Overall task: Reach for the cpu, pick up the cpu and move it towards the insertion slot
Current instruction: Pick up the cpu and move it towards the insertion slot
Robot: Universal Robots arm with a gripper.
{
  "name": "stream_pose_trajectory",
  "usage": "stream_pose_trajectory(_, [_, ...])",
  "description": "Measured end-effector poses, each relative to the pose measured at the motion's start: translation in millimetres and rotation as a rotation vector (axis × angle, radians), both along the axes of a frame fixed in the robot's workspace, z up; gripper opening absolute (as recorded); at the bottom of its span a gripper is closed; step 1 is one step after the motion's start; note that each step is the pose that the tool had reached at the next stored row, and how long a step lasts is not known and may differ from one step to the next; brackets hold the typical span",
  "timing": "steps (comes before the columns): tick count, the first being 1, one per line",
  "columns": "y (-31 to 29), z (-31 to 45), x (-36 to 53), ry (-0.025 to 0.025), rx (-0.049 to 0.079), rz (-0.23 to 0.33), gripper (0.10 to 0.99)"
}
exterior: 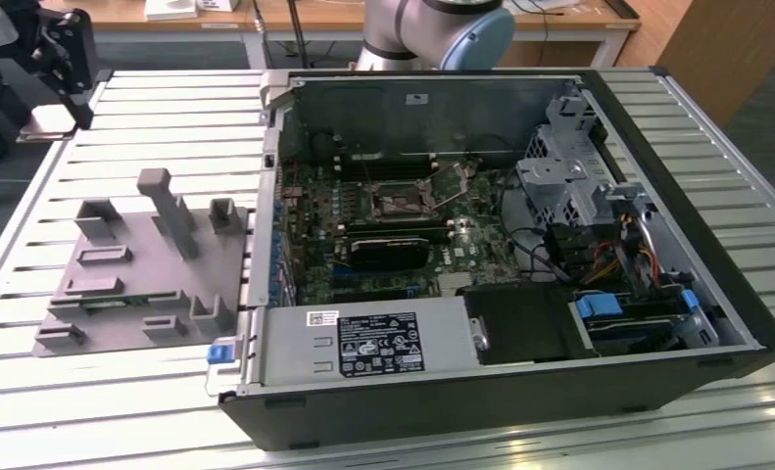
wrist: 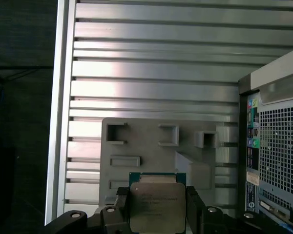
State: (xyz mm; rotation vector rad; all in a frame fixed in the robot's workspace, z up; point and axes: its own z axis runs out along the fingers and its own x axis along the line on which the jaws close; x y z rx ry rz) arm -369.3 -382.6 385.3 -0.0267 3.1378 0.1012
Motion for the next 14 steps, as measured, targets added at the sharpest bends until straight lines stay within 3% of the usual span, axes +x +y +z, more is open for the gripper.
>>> stream_pose_trajectory(14, [0.0,-0.1,38.5,-0.0001,0.0,-0.004,0.545])
